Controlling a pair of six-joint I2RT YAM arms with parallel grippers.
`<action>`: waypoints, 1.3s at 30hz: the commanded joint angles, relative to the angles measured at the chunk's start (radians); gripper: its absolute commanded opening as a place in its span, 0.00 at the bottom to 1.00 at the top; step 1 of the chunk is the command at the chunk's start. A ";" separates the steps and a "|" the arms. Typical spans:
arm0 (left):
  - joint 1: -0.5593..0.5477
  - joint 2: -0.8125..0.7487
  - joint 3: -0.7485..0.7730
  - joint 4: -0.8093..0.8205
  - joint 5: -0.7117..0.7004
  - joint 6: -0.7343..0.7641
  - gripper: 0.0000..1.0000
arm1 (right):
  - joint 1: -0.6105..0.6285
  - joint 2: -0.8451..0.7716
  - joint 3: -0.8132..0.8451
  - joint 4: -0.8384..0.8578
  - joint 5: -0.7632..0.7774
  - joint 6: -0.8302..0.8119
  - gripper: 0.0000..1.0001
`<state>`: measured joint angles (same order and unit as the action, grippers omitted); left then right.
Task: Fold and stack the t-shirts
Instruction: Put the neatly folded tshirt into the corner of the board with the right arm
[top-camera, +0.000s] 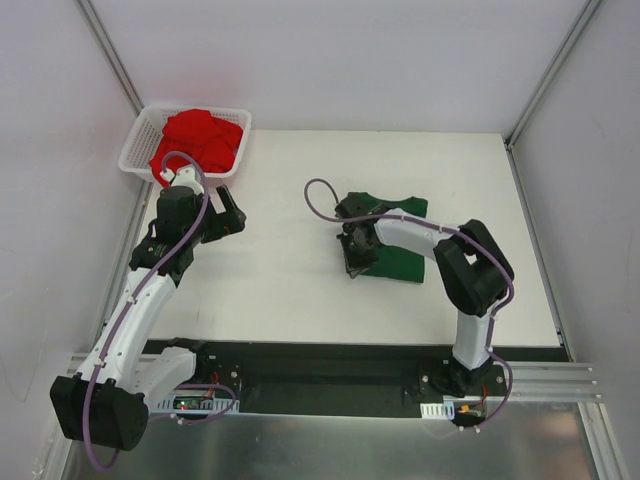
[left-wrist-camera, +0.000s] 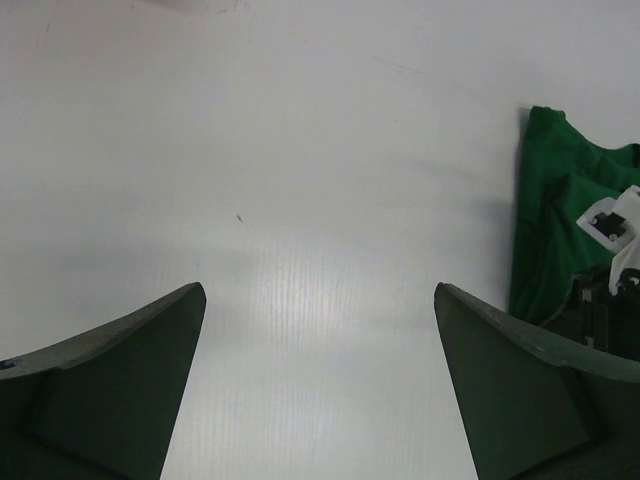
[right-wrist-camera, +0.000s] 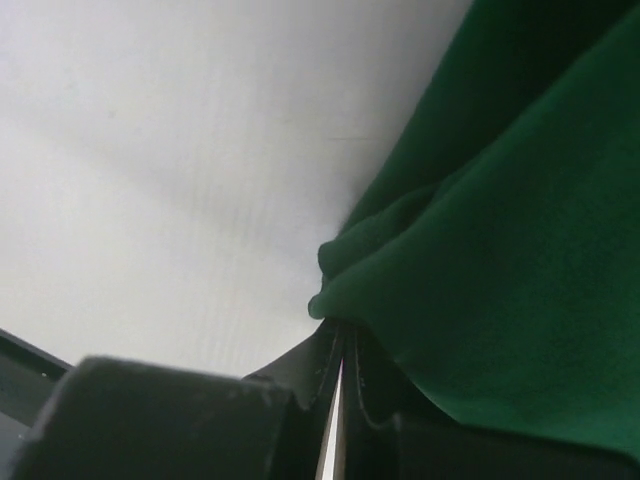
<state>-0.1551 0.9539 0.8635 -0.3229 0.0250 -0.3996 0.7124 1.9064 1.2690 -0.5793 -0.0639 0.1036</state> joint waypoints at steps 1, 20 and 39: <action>0.014 -0.003 0.022 0.001 0.010 0.022 0.99 | -0.100 -0.004 -0.003 -0.079 0.142 -0.091 0.01; 0.023 0.020 0.029 0.002 0.019 0.016 1.00 | -0.424 0.128 0.219 -0.123 0.118 -0.180 0.01; 0.032 0.020 0.031 0.005 0.036 0.024 0.99 | -0.606 0.321 0.570 -0.240 0.154 -0.211 0.01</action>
<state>-0.1295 0.9752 0.8635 -0.3237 0.0471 -0.3996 0.1459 2.1952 1.7439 -0.7815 0.0299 -0.0776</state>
